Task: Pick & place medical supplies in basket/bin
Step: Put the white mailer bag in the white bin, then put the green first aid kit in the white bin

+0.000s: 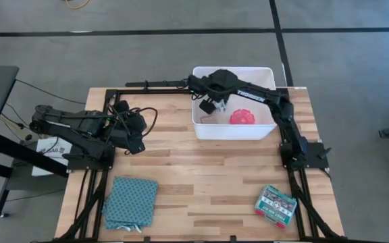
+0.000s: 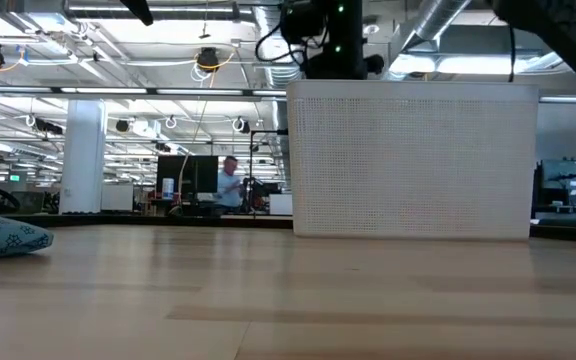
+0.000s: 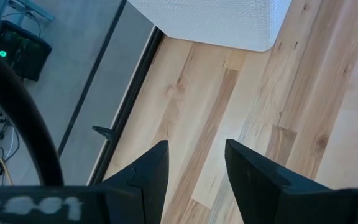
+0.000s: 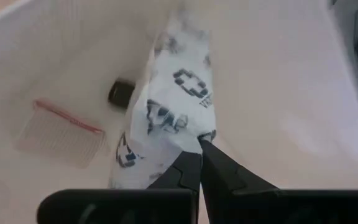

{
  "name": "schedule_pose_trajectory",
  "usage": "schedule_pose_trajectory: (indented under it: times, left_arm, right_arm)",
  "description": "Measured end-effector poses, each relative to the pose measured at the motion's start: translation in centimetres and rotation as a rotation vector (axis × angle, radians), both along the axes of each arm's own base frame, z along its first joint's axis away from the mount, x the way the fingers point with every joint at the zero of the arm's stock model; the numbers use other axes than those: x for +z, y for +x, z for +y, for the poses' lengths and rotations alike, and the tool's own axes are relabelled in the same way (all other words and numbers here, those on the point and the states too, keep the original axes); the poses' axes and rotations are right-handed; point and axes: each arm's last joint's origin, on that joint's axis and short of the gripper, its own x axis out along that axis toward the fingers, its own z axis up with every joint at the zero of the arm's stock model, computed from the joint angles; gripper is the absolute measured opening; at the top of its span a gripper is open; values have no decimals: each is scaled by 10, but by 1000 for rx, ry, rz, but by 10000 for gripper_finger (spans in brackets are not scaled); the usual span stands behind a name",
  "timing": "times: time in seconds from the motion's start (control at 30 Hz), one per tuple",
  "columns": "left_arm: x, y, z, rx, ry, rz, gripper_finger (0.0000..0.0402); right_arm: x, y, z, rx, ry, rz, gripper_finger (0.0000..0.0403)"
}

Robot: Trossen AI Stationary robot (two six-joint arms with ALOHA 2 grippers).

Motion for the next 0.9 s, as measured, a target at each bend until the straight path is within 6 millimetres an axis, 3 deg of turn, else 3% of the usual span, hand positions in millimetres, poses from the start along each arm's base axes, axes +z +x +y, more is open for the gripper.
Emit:
schedule_pose_trajectory:
  times: [0.2, 0.37, 0.9]
  left_arm:
    - [0, 0, 0, -12, 6, 8, 148]
    - [0, 0, 0, -12, 7, 8, 148]
    - [0, 1, 0, -11, 5, 2, 148]
  right_arm:
    - [-22, 10, -6, 58, 43, 87, 10]
    - [-23, 10, -5, 79, 62, 91, 41]
    - [13, 2, 31, 187, 27, 26, 151]
